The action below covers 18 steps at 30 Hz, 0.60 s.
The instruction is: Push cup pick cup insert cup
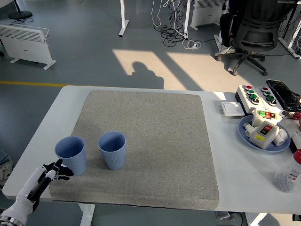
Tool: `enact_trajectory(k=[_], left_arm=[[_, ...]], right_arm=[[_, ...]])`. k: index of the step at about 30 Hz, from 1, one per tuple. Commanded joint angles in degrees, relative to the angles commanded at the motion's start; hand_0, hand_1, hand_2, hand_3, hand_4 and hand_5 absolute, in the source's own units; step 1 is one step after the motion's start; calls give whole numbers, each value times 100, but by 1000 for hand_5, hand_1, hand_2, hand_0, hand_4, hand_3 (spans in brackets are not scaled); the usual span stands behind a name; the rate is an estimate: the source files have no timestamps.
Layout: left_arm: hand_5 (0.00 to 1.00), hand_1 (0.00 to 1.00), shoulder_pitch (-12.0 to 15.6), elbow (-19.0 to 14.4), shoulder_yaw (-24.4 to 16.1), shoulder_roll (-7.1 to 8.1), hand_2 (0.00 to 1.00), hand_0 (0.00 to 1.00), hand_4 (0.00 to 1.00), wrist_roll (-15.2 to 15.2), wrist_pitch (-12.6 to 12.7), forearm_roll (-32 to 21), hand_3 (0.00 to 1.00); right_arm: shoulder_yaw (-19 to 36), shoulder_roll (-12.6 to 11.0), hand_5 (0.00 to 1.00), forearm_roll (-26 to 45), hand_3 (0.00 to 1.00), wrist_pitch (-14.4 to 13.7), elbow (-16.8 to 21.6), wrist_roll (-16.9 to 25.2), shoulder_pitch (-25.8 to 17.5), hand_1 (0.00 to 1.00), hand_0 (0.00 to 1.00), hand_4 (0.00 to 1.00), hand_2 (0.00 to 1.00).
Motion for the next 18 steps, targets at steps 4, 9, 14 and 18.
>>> enact_trajectory(k=[4,9,14,18], left_arm=[[998,589,-64,93,59,16,505,563,627,14,-2,11,433],[998,595,-171,225,222,56,511,583,628,20,-3,23,437],[998,601,-357,377,342,60,519,616,647,18,9,36,450],[998,613,-534,535,364,41,538,633,651,22,45,235,465]], right_arm=[[-22,2,471,14,585,0,0,1,-4,624,688,107,661],[-23,1,473,17,584,0,0,8,3,624,688,106,660],[-48,0,472,61,584,3,0,25,17,623,688,104,660],[-45,2,473,57,584,4,0,30,36,622,688,104,660]])
